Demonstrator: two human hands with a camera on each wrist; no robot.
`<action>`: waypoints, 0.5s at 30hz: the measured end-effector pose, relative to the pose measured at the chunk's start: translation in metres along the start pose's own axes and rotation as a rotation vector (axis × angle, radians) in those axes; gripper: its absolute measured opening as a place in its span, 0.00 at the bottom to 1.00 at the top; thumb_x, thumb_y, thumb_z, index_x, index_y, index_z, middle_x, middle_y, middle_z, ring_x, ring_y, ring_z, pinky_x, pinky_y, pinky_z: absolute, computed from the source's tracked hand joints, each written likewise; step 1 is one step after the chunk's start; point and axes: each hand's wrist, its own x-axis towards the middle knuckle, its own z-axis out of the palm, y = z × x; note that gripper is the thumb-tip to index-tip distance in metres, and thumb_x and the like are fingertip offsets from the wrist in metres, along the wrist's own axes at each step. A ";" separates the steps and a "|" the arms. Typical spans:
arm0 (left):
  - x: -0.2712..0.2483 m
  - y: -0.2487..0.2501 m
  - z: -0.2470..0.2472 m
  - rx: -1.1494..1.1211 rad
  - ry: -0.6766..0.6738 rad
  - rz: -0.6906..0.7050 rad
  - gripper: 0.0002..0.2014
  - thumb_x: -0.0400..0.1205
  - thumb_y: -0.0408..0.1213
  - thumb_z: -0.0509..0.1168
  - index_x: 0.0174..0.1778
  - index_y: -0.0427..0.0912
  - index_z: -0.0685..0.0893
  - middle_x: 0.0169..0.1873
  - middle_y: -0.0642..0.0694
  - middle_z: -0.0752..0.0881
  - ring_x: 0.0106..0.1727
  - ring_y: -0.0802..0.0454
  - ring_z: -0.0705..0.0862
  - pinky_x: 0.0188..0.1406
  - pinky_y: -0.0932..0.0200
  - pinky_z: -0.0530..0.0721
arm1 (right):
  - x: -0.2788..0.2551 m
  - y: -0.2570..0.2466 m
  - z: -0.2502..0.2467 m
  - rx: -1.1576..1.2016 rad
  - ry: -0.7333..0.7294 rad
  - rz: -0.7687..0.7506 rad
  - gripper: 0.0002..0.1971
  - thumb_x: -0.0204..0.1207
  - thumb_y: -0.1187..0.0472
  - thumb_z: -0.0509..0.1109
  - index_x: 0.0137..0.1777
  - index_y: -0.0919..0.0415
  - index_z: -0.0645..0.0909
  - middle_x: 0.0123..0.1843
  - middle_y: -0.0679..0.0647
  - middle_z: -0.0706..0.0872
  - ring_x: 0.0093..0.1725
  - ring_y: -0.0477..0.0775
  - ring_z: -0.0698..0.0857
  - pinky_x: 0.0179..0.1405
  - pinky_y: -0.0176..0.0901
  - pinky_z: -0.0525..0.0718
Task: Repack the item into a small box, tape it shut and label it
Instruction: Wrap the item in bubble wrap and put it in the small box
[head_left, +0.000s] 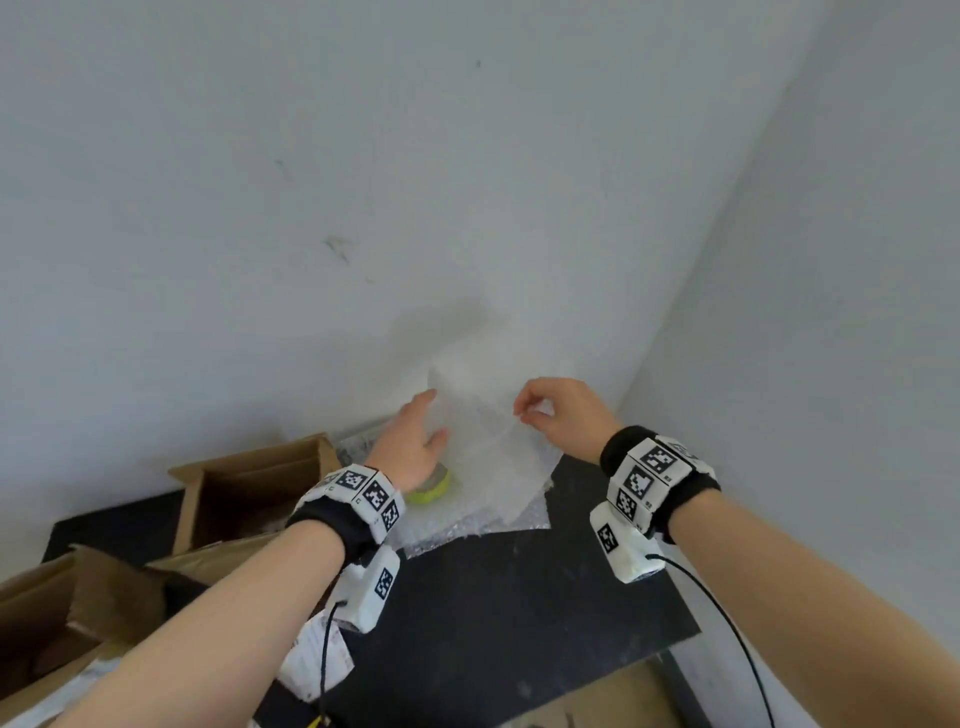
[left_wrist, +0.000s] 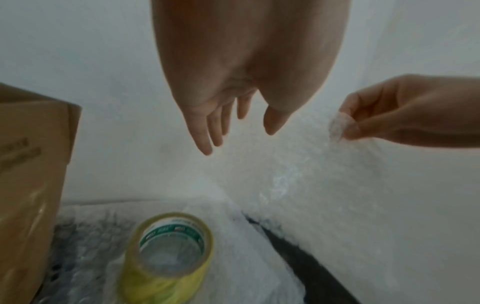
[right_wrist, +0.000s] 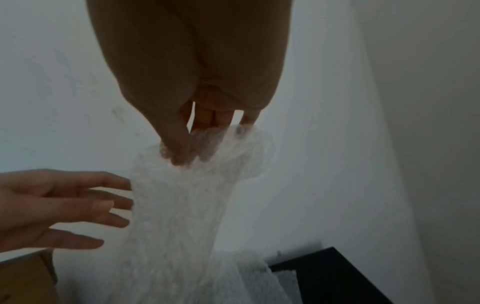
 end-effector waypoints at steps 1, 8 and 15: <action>0.001 0.002 -0.007 -0.034 0.045 -0.012 0.29 0.84 0.40 0.61 0.80 0.42 0.59 0.77 0.41 0.67 0.74 0.44 0.71 0.74 0.53 0.68 | -0.002 -0.003 -0.003 -0.018 -0.004 -0.019 0.05 0.74 0.66 0.71 0.42 0.55 0.85 0.47 0.48 0.85 0.52 0.51 0.83 0.57 0.40 0.75; -0.008 -0.001 -0.044 -0.207 0.107 -0.021 0.14 0.79 0.36 0.69 0.61 0.38 0.81 0.56 0.42 0.85 0.60 0.46 0.82 0.66 0.53 0.77 | -0.011 -0.026 -0.004 -0.052 0.034 -0.031 0.04 0.73 0.63 0.74 0.40 0.54 0.88 0.66 0.52 0.78 0.67 0.51 0.72 0.63 0.38 0.66; -0.035 -0.011 -0.077 -0.474 0.100 -0.006 0.05 0.80 0.33 0.68 0.45 0.49 0.86 0.44 0.49 0.88 0.40 0.58 0.88 0.46 0.68 0.85 | -0.006 -0.046 0.021 0.043 0.107 0.057 0.10 0.72 0.61 0.75 0.53 0.53 0.85 0.77 0.52 0.66 0.77 0.54 0.62 0.72 0.39 0.60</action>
